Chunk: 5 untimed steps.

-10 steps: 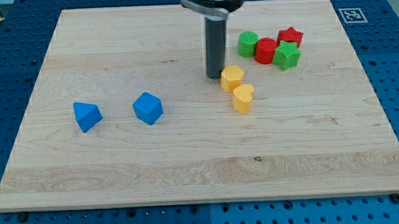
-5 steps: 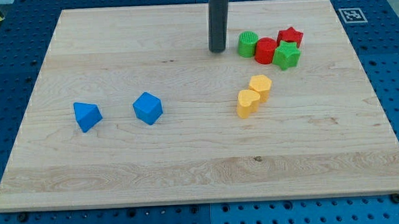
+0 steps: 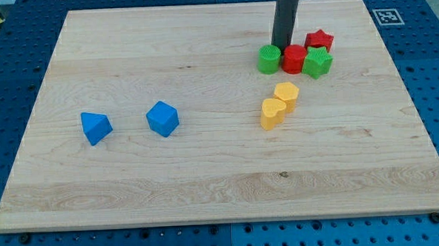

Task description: Place the green circle at the top right of the hexagon

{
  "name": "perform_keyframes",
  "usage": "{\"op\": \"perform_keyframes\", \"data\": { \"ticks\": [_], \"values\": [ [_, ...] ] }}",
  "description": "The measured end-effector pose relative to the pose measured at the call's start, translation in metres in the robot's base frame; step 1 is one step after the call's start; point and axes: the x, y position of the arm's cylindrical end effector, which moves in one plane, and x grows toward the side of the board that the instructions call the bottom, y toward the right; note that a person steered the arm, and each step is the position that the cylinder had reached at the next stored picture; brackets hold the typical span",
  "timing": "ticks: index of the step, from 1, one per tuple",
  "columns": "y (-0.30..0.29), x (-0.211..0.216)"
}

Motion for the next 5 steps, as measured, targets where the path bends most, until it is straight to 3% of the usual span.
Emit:
{"op": "perform_keyframes", "data": {
  "ticks": [3,5],
  "values": [
    [-0.048,-0.004],
    [-0.064,0.018]
  ]
}}
